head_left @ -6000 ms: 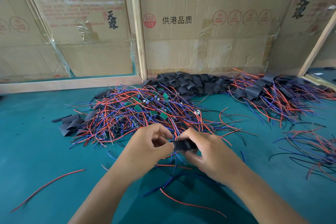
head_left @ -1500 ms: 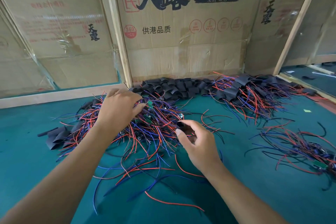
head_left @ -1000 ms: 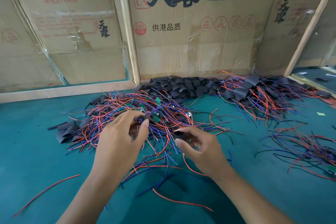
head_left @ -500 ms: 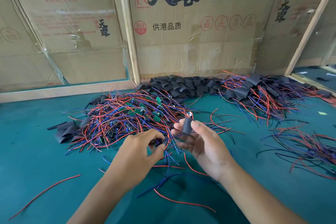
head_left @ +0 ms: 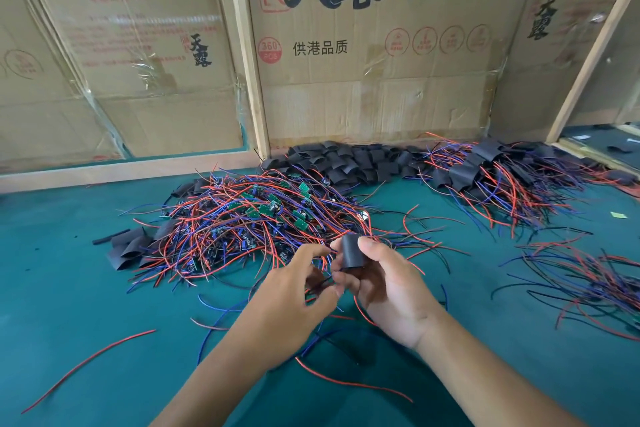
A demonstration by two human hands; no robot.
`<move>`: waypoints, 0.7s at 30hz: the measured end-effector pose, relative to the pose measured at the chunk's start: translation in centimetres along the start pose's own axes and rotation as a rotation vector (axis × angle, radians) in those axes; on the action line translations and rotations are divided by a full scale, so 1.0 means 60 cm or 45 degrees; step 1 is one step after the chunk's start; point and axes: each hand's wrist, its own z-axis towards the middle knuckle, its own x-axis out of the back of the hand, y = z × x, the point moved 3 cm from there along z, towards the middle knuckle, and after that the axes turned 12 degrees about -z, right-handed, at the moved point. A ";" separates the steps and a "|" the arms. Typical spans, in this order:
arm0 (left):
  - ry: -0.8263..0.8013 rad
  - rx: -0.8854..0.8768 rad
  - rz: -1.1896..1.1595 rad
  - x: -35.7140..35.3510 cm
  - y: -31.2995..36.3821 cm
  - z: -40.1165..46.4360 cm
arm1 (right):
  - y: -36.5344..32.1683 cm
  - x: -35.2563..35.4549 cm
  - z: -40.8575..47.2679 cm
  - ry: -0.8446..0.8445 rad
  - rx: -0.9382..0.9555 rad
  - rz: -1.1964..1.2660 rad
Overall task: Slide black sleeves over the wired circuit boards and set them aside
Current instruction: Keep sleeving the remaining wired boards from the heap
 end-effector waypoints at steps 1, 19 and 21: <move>0.008 0.009 -0.053 -0.005 0.000 0.000 | -0.001 -0.001 -0.001 -0.006 -0.011 0.012; 0.169 -0.186 0.173 0.037 -0.001 0.004 | -0.037 0.052 0.011 0.145 0.187 -0.055; 0.203 -0.164 0.177 0.044 -0.003 0.004 | -0.044 0.068 0.013 0.222 0.309 -0.381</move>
